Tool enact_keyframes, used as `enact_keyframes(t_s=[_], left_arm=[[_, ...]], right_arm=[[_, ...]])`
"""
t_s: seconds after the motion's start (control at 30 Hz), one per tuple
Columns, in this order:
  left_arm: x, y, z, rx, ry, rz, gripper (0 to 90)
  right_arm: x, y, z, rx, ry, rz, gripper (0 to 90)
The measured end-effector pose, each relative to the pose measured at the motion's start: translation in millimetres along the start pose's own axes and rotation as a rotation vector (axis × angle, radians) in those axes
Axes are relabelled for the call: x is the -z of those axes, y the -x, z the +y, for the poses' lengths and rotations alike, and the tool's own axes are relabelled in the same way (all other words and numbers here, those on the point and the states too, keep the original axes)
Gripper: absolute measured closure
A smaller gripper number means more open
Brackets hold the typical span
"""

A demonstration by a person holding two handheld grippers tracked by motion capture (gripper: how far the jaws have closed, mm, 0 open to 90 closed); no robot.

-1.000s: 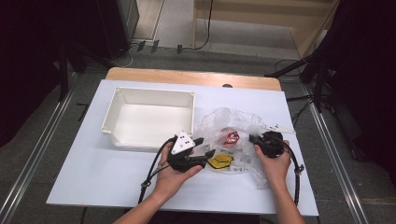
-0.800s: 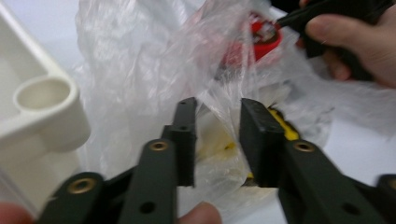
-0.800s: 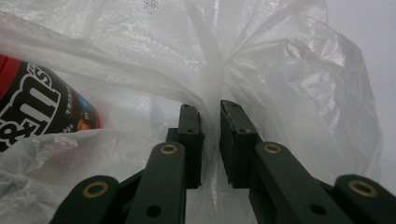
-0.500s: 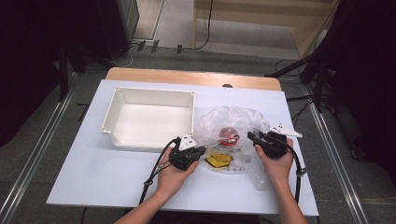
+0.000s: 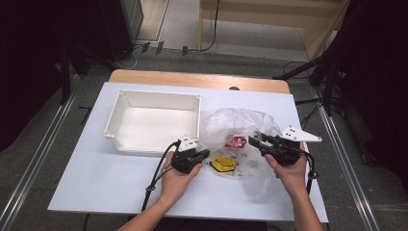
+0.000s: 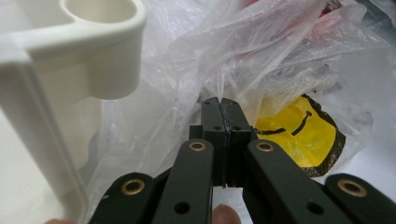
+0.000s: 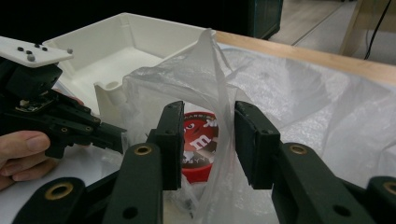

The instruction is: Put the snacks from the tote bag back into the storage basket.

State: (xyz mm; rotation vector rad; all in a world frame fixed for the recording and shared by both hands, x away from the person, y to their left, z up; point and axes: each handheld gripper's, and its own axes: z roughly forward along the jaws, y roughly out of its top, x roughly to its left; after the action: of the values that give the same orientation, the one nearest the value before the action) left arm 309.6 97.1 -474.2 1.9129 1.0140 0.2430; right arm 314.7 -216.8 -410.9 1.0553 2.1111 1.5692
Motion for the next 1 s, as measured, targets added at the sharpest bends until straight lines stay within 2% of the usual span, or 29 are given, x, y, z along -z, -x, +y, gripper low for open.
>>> enact_keyframes(t_s=[0.13, 0.27, 0.3, 0.37, 0.4, 0.47, 0.53, 0.63, 0.67, 0.8, 0.87, 0.9, 0.93, 0.97, 1.0], left_arm=[[-0.2, 2.2, -0.6, -0.019, 0.007, 0.011, 90.0], [-0.2, 2.0, -0.8, -0.015, 0.01, 0.01, 90.0], [-0.2, 1.8, -0.8, -0.013, 0.01, 0.008, 90.0], [-0.2, 1.5, -0.8, -0.012, 0.01, 0.006, 90.0], [0.0, 1.3, -0.7, -0.013, 0.009, 0.007, 90.0], [0.1, 1.3, -0.7, -0.013, 0.008, 0.005, 90.0], [-0.1, 1.5, -0.9, -0.012, 0.01, 0.005, 90.0], [-0.1, 1.5, -0.9, -0.012, 0.008, 0.007, 90.0], [-0.4, 1.4, -0.9, -0.009, 0.004, 0.011, 90.0], [-1.6, 0.9, -0.5, -0.002, -0.017, 0.028, 90.0], [-1.7, 0.1, -0.3, 0.007, -0.023, 0.032, 90.0], [-1.8, -0.4, -0.3, 0.014, -0.027, 0.036, 90.0], [-2.4, -1.1, -0.3, 0.029, -0.035, 0.041, 90.0], [-2.7, -1.8, -0.1, 0.033, -0.049, 0.042, 90.0], [-3.5, -2.0, 0.1, 0.032, -0.062, 0.043, 90.0]], right_arm=[[2.2, -5.4, 4.5, 0.018, 0.031, -0.032, 57.7], [-2.4, -8.0, 4.0, 0.028, 0.059, -0.092, 43.4], [-3.3, -8.4, 3.8, 0.027, 0.066, -0.108, 43.3], [-3.3, -9.2, 3.9, 0.027, 0.076, -0.091, 45.8], [-3.1, -10.0, 4.2, 0.031, 0.073, -0.089, 48.1], [-4.5, -11.2, 5.3, 0.039, 0.063, -0.118, 56.7], [-9.7, -8.9, 4.8, 0.021, 0.037, -0.151, 65.4], [-21.6, -3.5, 3.1, 0.034, -0.002, -0.209, 86.0], [-24.9, -1.2, 3.5, 0.028, -0.008, -0.22, 89.1], [-53.6, 19.0, -1.9, -0.072, -0.05, -0.248, 90.0], [-71.7, 29.4, -10.7, -0.131, -0.112, -0.237, 90.0], [-79.6, 34.0, -15.5, -0.144, -0.147, -0.242, 90.0], [-86.0, 37.6, -20.1, -0.152, -0.179, -0.258, 90.0], [-91.3, 42.4, -25.4, -0.16, -0.225, -0.289, 90.0], [-93.1, 46.2, -29.0, -0.18, -0.249, -0.307, 90.0]])
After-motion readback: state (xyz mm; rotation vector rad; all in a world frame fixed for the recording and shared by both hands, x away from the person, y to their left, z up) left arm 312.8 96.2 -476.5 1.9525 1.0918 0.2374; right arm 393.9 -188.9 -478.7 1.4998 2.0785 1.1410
